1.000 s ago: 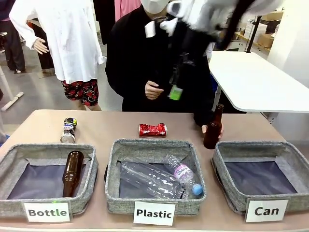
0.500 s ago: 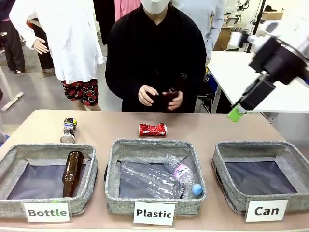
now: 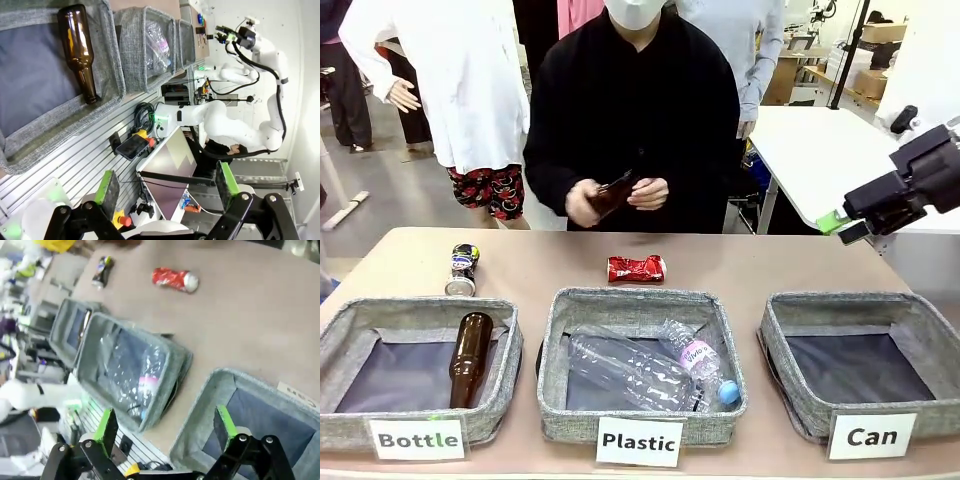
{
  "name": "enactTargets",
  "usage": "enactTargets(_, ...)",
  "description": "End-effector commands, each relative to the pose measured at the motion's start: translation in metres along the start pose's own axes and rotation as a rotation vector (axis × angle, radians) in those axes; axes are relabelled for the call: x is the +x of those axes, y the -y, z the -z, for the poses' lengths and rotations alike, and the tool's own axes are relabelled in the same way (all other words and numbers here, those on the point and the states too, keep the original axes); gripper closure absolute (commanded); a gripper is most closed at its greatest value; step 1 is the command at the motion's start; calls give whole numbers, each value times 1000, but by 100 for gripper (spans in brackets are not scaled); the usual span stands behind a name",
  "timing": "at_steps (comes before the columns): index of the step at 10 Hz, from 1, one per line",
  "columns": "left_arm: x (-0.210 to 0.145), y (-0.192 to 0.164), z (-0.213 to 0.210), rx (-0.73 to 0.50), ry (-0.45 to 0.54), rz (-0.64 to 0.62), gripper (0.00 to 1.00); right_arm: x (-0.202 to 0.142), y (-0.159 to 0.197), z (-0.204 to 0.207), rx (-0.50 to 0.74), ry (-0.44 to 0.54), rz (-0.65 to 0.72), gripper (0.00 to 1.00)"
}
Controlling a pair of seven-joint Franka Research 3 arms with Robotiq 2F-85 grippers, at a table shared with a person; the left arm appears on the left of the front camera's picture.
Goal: Sort the can waste into the basket.
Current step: Pick up the can waste from the table and place it in the right Fabric basket.
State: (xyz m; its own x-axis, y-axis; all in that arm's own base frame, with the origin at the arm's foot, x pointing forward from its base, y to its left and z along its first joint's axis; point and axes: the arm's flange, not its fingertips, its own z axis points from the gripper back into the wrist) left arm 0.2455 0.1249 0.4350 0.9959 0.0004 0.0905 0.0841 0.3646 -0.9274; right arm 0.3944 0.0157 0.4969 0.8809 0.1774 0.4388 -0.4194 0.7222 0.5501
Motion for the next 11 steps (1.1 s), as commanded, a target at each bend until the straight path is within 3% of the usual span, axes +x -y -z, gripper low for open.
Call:
enactTargets(1,-3,0,-1,6,-10,-15,0,31,-1,13,-10,14,51,0)
enactTargets(3,-3,0,-1,6,-10,-15,0,85,-34,49,-182,-110,-49,0)
enactTargets(5,0,0,0,0,-1,-1,0,150,-83,99,-362,-249,-269,0)
enactTargets(7,-42,13,-77,-143,100,76,0,209,-121,163,-484,-424,-480,0)
enactTargets(9,-56,2,-111,-232,118,85,0,242,-141,227,-508,-583,-694,0)
enactTargets(11,-62,-8,-128,-335,130,95,0,250,-159,280,-477,-703,-921,0)
